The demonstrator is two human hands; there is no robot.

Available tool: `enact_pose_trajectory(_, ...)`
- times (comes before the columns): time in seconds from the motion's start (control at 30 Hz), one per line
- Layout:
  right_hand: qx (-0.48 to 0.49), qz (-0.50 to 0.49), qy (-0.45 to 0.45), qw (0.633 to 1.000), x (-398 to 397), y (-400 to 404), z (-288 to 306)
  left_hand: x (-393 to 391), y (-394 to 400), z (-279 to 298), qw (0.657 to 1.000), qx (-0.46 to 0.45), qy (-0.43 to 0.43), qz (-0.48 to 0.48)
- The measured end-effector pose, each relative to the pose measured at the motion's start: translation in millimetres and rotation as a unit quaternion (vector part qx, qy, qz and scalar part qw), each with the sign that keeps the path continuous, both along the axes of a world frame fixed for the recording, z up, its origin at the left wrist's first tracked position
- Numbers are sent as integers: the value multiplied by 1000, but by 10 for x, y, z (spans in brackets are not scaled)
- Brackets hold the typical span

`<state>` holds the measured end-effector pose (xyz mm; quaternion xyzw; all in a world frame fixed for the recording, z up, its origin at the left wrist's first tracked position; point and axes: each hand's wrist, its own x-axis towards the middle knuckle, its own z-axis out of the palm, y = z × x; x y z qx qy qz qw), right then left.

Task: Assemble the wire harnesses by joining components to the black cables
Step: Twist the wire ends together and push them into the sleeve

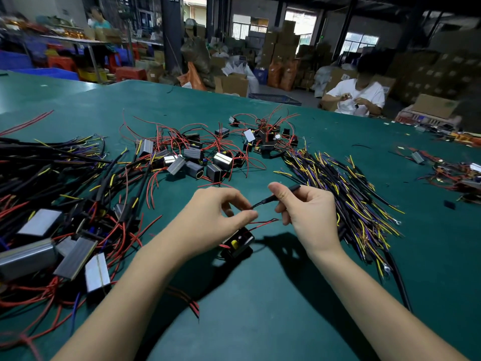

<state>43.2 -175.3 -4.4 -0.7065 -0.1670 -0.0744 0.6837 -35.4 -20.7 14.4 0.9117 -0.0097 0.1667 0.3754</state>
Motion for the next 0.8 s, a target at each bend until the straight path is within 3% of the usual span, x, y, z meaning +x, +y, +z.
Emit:
enact_pose_trajectory(0.07,5,-3,3,1000,13,-5,-2,14,-1,-6,1000,-6,18,-6)
enact_pose_trajectory(0.43,-40,43,-26,998,-66,45,-29,81,-130,-149,972,-230,19,47)
enact_pose_trajectory(0.67,-124,23,-115,985,-76,14,-41,90,10,-140,995,-78,57,11)
enact_pose_trajectory(0.8,-232,50,-198,951,-134,53,-101,64,74,-115,984,-142,105,-37)
